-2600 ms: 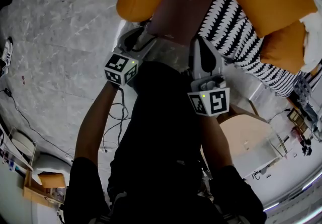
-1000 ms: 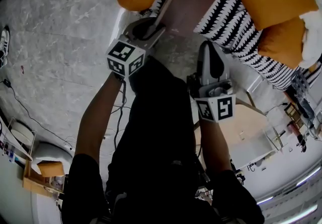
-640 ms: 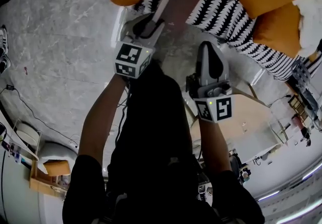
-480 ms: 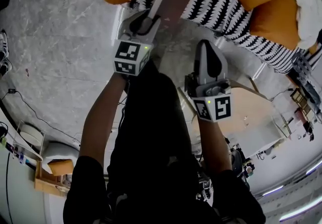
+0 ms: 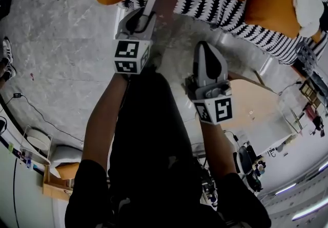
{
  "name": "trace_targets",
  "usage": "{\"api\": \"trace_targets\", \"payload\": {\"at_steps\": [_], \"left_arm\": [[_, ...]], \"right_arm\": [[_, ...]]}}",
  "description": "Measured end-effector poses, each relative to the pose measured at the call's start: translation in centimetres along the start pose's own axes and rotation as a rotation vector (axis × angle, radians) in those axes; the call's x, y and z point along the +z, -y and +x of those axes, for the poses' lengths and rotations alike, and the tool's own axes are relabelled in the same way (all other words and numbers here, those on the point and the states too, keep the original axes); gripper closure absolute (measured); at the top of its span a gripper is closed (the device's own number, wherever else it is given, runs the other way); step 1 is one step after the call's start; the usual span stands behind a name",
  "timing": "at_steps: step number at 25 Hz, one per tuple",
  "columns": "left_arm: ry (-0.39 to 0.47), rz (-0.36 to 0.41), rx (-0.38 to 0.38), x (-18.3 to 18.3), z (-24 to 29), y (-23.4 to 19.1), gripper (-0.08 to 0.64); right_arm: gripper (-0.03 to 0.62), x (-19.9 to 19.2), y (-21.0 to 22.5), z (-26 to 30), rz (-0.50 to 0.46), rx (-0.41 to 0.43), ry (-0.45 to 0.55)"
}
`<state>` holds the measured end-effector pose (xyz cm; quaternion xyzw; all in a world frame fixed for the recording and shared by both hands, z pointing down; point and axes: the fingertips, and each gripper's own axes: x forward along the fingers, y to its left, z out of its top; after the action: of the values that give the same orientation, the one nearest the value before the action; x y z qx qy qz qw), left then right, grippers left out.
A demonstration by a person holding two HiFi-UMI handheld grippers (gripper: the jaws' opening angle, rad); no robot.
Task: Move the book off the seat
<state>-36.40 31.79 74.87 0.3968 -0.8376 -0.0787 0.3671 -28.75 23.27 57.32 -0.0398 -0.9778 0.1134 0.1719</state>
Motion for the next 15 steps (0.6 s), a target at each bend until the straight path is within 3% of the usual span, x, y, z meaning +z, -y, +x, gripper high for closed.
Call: {"api": "trace_targets", "payload": {"at_steps": [15], "left_arm": [[0.030, 0.015, -0.013, 2.9, -3.4, 1.5, 0.413]], "right_arm": [[0.584, 2.9, -1.3, -3.4, -0.003, -0.059, 0.025]]}}
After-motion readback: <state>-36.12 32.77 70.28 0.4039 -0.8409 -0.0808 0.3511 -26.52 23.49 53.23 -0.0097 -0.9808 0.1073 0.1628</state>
